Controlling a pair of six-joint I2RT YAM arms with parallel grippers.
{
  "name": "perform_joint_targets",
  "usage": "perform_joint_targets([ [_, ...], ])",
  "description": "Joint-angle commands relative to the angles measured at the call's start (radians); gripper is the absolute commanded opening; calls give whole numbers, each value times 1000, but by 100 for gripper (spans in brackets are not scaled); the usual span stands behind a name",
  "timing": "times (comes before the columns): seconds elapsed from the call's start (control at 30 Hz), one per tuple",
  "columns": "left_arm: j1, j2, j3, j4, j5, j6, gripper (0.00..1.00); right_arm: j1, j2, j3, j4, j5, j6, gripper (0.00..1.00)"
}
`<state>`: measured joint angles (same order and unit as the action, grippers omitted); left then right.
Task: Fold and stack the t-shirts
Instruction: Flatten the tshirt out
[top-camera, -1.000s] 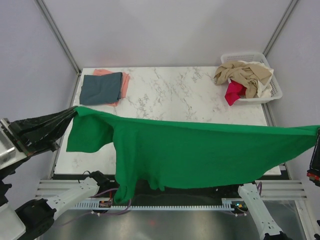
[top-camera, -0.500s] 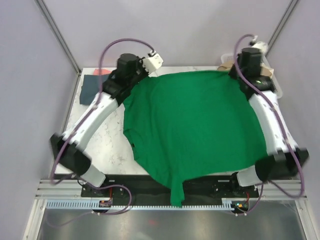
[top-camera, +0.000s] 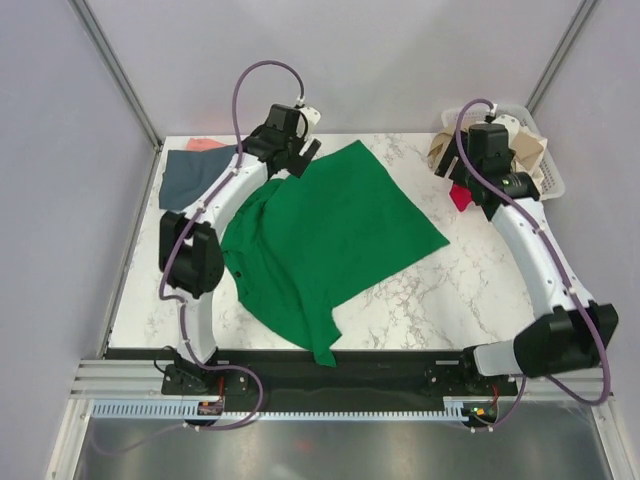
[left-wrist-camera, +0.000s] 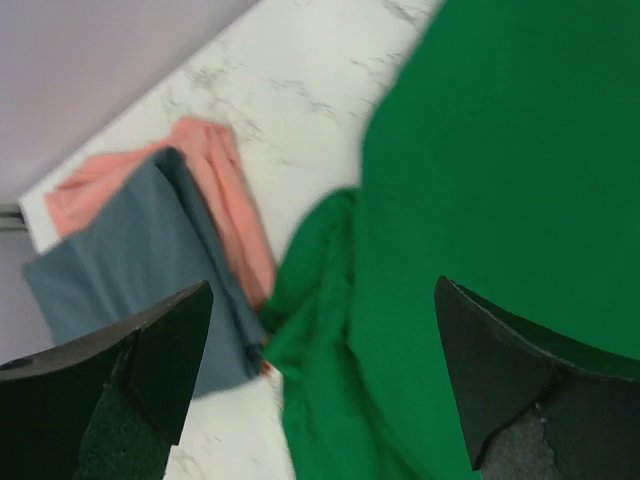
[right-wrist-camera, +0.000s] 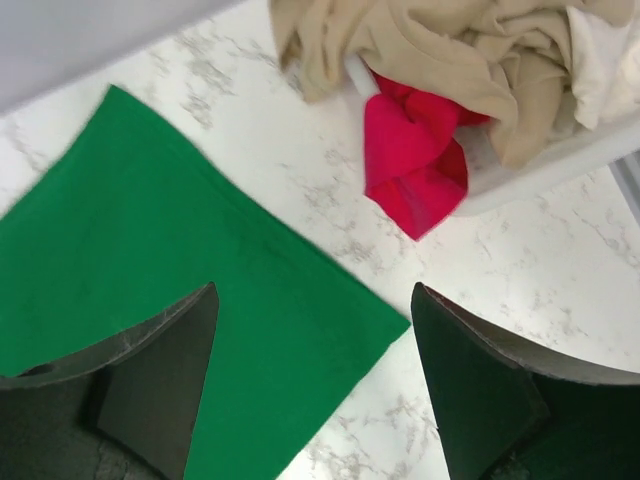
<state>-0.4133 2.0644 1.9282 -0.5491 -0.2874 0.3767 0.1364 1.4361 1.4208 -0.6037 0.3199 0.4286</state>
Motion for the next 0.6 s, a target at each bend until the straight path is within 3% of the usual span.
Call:
perform_joint_targets([
  [0.0, -7, -243, -148, -80, 91, -278, 100, 43, -81, -136, 79, -39, 35, 86],
  [0.13, -7, -441, -456, -31, 206, -475, 99, 117, -86, -278, 235, -223, 53, 86],
  [0.27, -5, -561, -778, 79, 254, -646, 99, 179, 84, -225, 366, -465, 44, 84],
  [0.37, 8, -599, -924, 179, 280, -732, 99, 226, 281, -76, 403, -594, 13, 84],
  [0.57, 94, -544, -995, 242, 320, -798, 100, 204, 743, 392, 334, -746, 42, 84],
])
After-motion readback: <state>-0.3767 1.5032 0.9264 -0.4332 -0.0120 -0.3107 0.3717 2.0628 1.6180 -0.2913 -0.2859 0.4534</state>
